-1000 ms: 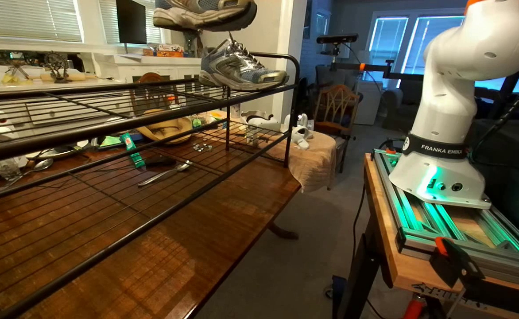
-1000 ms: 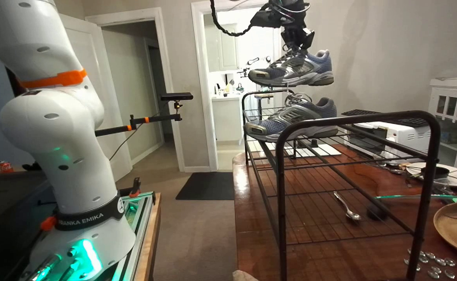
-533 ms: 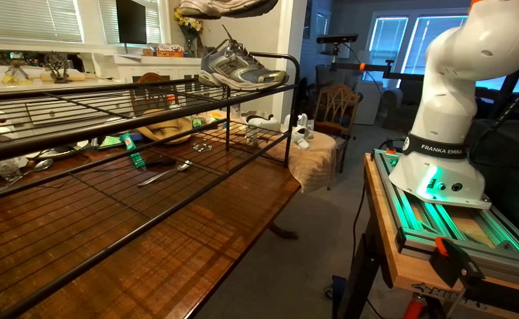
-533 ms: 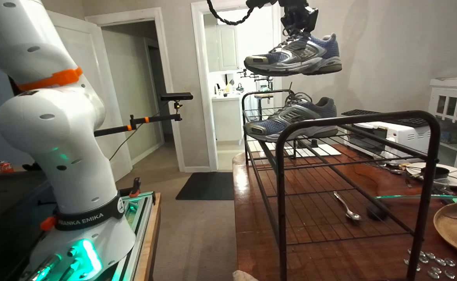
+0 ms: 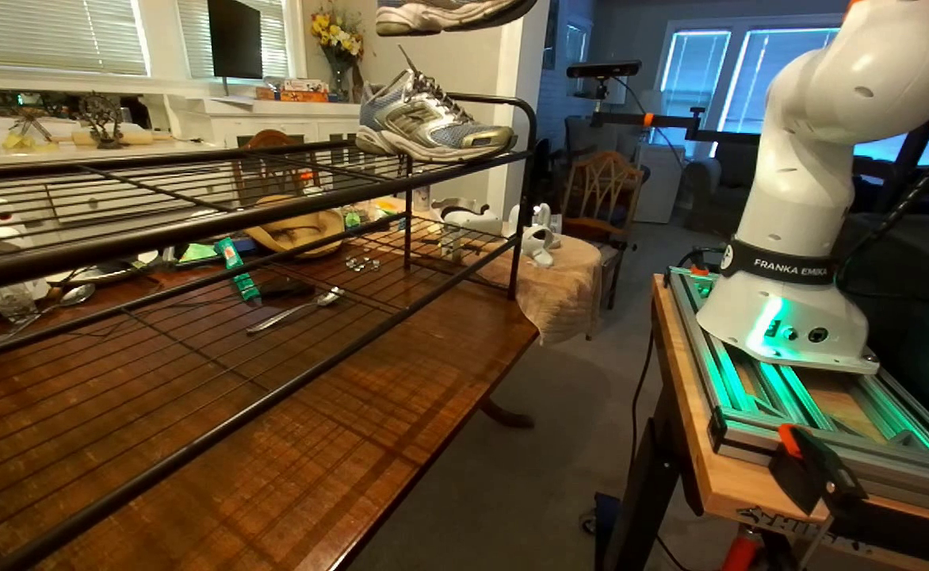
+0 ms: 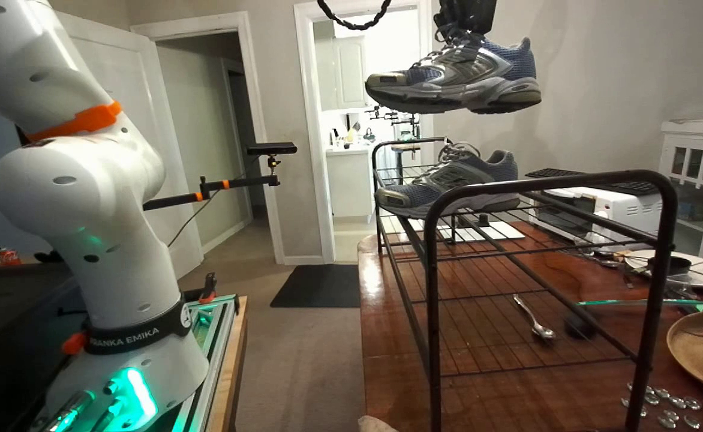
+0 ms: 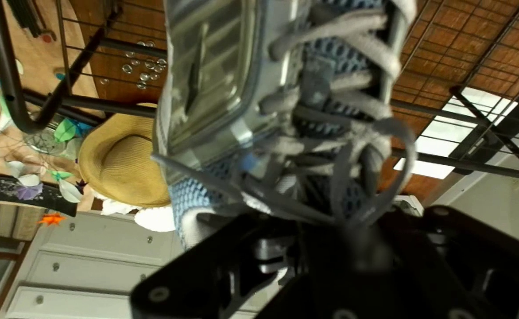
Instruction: Move the sneaker on the left to the right.
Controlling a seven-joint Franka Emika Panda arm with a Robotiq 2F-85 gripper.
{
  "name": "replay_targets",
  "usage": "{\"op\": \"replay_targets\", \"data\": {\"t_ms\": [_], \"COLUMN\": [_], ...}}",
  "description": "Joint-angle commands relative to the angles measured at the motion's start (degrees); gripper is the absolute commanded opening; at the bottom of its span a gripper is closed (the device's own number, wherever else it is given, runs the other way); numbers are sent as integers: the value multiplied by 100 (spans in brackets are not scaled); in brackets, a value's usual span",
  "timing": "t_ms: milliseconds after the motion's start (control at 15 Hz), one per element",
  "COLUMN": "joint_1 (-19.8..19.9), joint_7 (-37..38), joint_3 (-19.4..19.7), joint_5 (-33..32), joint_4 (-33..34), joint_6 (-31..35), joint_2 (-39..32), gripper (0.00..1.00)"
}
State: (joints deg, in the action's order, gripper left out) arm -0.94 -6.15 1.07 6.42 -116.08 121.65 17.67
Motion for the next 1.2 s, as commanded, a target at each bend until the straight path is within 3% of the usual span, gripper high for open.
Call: {"op": "replay_targets", "data": {"t_ms": [0,600,1133], "joint_1": [98,161,3], "joint_7": [-230,-936,-1735], "joint_3": [115,448,805], "joint_5": [-226,-249,154], "joint_4": [-410,-1357,-2087], "joint_6": [124,992,1420], "joint_2": [301,512,763], "gripper": [3,3,3]}}
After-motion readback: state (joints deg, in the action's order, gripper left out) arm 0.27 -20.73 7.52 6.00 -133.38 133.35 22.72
